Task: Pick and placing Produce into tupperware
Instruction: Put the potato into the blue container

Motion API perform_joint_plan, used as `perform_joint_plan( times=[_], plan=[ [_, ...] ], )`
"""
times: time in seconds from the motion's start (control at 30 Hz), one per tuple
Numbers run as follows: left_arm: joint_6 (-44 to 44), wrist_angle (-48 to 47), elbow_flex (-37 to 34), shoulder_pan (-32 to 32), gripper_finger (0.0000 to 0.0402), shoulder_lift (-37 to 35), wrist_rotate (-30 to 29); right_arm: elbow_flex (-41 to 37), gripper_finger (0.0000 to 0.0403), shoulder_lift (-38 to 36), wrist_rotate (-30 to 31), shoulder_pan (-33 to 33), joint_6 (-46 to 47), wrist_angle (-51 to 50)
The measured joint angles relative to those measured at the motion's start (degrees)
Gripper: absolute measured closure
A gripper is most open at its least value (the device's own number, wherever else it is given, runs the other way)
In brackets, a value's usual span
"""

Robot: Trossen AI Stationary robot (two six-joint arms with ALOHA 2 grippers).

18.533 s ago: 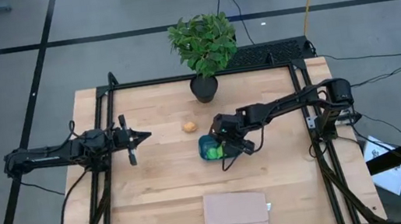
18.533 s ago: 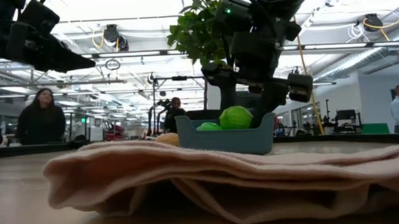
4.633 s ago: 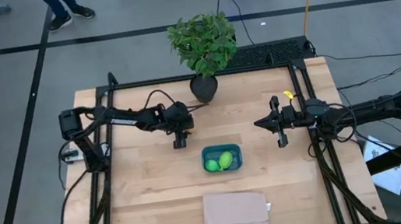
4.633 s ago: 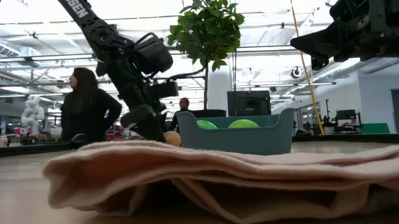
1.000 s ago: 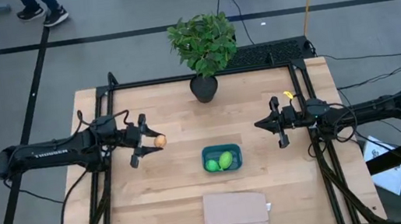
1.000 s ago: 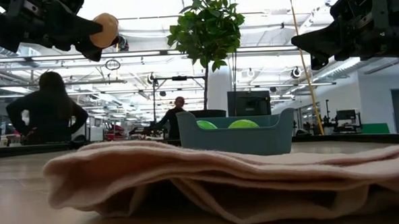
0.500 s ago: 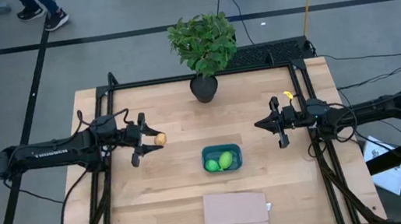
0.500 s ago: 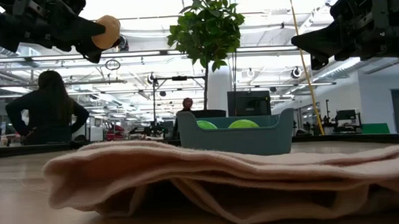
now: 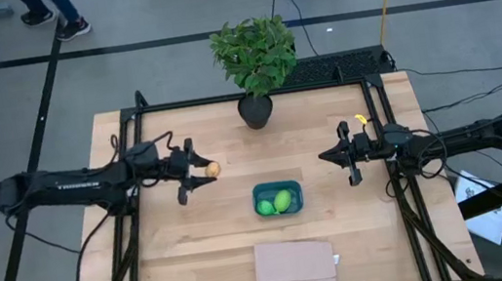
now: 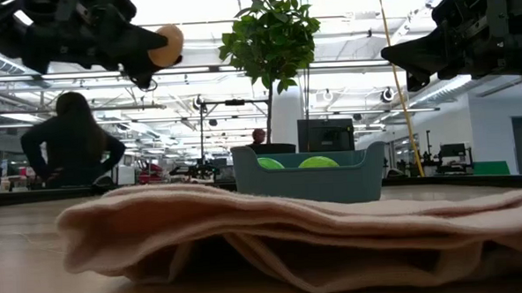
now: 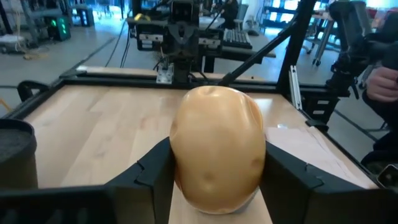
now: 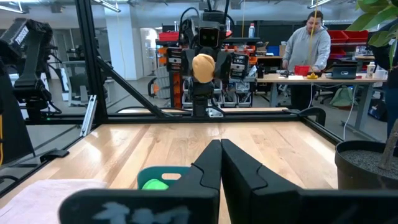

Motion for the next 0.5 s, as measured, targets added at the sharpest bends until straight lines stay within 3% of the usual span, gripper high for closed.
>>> perform_joint_plan(
  times=[0.5],
  plan=[
    [3.8,-1.8,13.5,-4.7,0.0215,22.3,1.7,0.0,0.0403,0.0,0.0,0.0,0.0,0.0]
  ],
)
